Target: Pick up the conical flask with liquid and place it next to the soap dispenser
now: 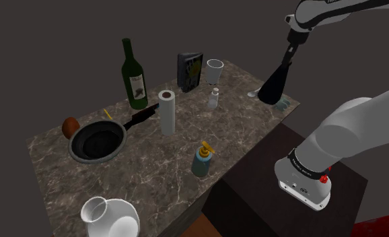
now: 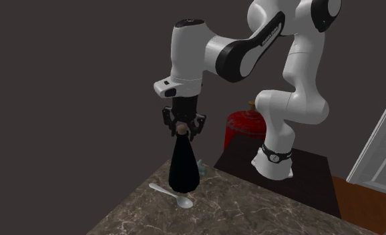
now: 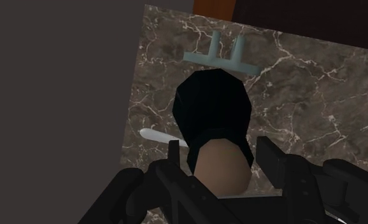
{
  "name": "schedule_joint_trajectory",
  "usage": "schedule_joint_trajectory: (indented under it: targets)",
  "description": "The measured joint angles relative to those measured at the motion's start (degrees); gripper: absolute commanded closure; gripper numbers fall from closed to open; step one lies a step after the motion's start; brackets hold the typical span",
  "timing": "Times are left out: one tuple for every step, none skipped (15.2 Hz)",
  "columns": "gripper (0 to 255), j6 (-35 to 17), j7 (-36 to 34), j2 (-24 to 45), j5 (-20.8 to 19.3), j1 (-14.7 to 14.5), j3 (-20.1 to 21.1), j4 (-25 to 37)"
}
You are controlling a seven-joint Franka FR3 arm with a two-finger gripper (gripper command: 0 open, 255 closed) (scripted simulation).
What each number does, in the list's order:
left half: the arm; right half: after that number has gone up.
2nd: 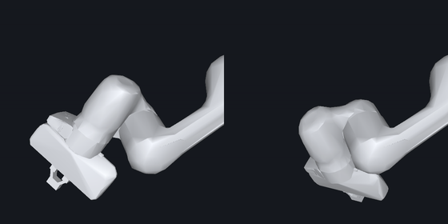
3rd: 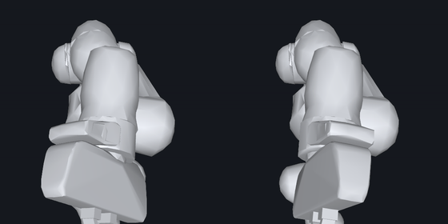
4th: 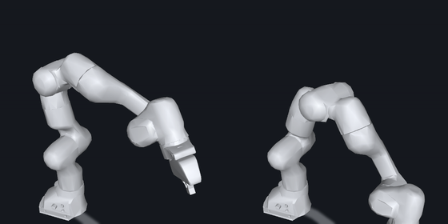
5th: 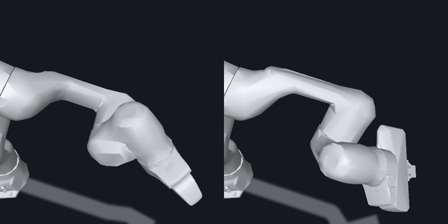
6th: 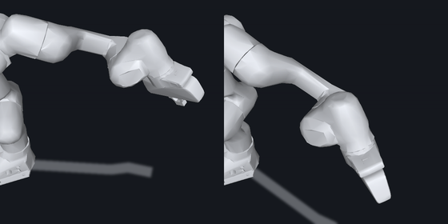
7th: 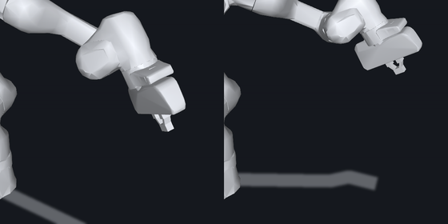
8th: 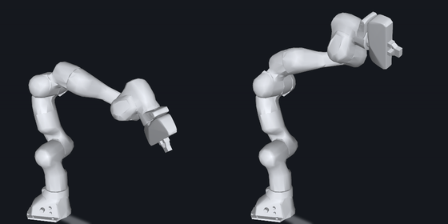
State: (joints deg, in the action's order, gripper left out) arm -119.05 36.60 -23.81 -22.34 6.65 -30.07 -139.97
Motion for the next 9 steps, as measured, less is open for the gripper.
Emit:
schedule_joint_trajectory:
  targets:
    - [255, 0.8, 0.1, -0.1, 0.2, -0.1, 0.1, 0.7]
    - [255, 1.8, 0.3, -0.4, 0.3, -0.1, 0.3, 1.4]
    - [255, 2.6, 0.2, -0.8, 0.4, -0.1, 0.6, 1.9]
    - [255, 3.6, 0.4, -1.0, 0.5, -0.2, 0.8, 2.6]
    - [255, 4.3, 0.4, -1.4, 0.5, -0.2, 1.0, 3.0]
    - [255, 5.0, 0.5, -1.4, 0.7, -0.2, 1.1, 3.6]
    - [255, 5.7, 0.6, -1.6, 0.8, -0.3, 1.2, 4.2]
    - [255, 6.5, 0.6, -1.8, 0.9, -0.3, 1.5, 4.7]
    - [255, 7.3, 0.8, -2.1, 0.9, -0.3, 1.6, 5.3]
